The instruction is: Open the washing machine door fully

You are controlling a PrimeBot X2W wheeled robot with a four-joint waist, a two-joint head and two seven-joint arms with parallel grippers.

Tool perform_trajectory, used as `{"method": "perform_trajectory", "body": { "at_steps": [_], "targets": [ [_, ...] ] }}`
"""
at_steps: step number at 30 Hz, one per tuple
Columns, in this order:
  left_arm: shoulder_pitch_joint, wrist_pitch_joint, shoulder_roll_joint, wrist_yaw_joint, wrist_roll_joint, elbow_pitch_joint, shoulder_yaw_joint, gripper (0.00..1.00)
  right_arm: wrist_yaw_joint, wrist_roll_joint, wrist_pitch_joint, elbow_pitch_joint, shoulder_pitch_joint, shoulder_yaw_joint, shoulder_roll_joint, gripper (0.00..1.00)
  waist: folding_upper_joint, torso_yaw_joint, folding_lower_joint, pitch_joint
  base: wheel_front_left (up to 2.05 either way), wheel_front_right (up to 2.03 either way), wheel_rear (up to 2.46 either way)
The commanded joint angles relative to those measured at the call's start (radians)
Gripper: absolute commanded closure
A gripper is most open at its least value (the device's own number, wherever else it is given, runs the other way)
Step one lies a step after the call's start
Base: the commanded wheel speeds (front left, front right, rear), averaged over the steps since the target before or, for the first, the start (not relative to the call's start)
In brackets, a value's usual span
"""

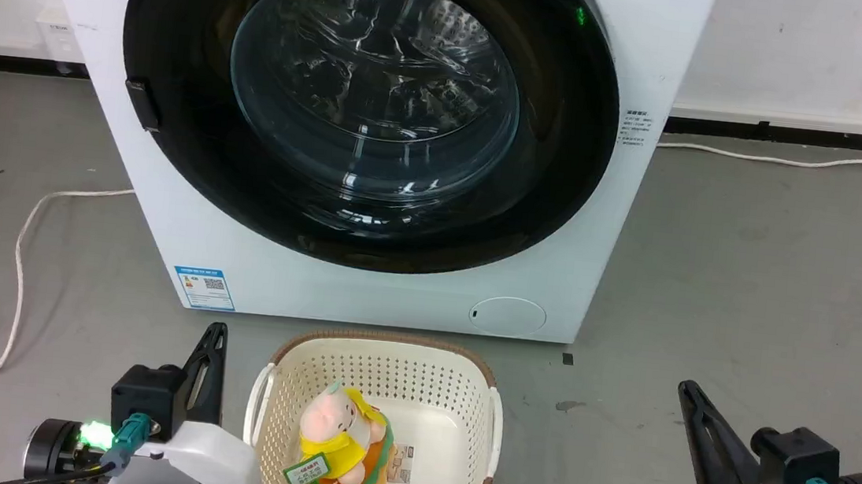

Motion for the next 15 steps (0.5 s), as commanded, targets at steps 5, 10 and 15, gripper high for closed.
{"method": "perform_trajectory", "body": {
  "at_steps": [5, 10, 15],
  "targets": [
    [0.014, 0.000, 0.001, -0.004, 0.003, -0.004, 0.000, 1.00, -0.001, -0.008, 0.000, -0.004, -0.012, -0.001, 0.005, 1.00, 0.0000, 0.000, 0.0000, 0.000, 0.00, 0.00, 0.00],
    [0.014, 0.000, 0.001, -0.004, 0.003, -0.004, 0.000, 1.00, -0.001, -0.008, 0.000, -0.004, -0.012, -0.001, 0.005, 1.00, 0.0000, 0.000, 0.0000, 0.000, 0.00, 0.00, 0.00],
    [0.014, 0.000, 0.001, -0.004, 0.003, -0.004, 0.000, 1.00, -0.001, -0.008, 0.000, -0.004, -0.012, -0.001, 0.005, 1.00, 0.0000, 0.000, 0.0000, 0.000, 0.00, 0.00, 0.00]
  ]
}}
